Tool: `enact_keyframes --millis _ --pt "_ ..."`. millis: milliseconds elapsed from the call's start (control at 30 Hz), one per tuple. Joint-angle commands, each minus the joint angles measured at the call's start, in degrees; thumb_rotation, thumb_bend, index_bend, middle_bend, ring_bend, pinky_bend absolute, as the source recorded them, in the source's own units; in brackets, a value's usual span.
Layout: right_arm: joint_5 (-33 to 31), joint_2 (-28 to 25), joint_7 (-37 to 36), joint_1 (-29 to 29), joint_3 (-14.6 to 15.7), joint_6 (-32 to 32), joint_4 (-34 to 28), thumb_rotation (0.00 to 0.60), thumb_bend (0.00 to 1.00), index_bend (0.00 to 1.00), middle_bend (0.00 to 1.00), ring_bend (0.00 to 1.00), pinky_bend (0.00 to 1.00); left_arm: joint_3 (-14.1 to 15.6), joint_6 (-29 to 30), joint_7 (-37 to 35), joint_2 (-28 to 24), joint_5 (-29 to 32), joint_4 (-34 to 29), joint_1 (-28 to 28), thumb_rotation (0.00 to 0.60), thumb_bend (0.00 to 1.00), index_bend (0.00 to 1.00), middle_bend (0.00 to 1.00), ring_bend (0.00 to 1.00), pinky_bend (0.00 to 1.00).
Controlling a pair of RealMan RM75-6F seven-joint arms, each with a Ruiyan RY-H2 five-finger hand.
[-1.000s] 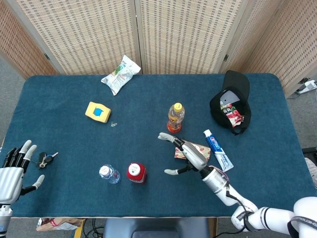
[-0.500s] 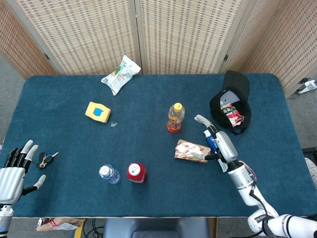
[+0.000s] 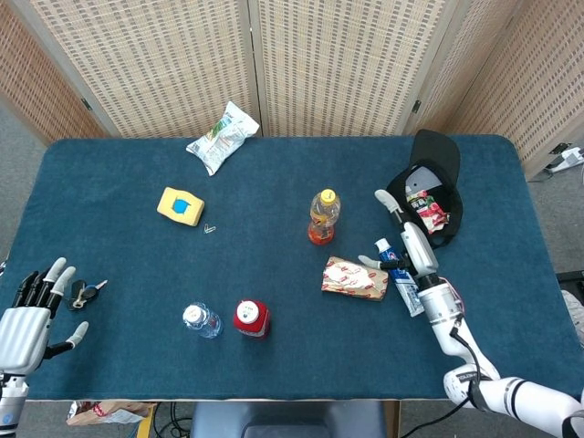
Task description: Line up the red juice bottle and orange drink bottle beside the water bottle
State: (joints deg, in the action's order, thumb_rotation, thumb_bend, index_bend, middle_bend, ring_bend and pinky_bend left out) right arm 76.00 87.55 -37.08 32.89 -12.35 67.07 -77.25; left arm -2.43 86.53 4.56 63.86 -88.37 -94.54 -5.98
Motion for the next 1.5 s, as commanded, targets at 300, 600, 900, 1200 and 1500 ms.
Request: enact_keyframes --millis 300,600,900,1200,1500 --pt "-3.49 10.71 -5.64 7.02 -5.36 -8.94 13.56 0.6 0.0 0.0 0.02 0.0 0.04 0.27 0.3 0.24 0.02 0.36 -0.11 0.51 0.6 0.24 0.0 0.0 0.0 0.02" --pt "-3.78 16.21 -8.62 11.05 -7.25 -13.01 20.42 0.6 0.0 0.0 0.07 0.0 0.04 0.01 0.1 -0.12 -0.18 0.93 0.4 0.49 0.6 0.24 0.0 0.0 0.0 0.02" --pt "-3.41 20.66 -11.18 13.31 -8.47 -13.44 26.62 0.6 0.02 0.04 0.16 0.08 0.11 -0.1 0.04 -1.14 -0.34 1.49 1.34 0.66 0.6 0.24 0.0 0.0 0.0 0.02" --pt "-3.27 24.1 -13.38 15.54 -9.36 -14.49 32.51 0.6 0.2 0.16 0.25 0.17 0.18 -0.17 -0.09 -1.24 -0.73 1.46 1.37 0.56 0.6 0.24 0.0 0.0 0.0 0.02" --pt "-3.78 26.65 -15.4 17.18 -10.32 -15.59 36.84 0.6 0.48 0.36 0.36 0.27 0.26 -0.2 0.28 -1.07 -1.05 1.3 1.14 0.69 0.6 0.24 0.0 0.0 0.0 0.02"
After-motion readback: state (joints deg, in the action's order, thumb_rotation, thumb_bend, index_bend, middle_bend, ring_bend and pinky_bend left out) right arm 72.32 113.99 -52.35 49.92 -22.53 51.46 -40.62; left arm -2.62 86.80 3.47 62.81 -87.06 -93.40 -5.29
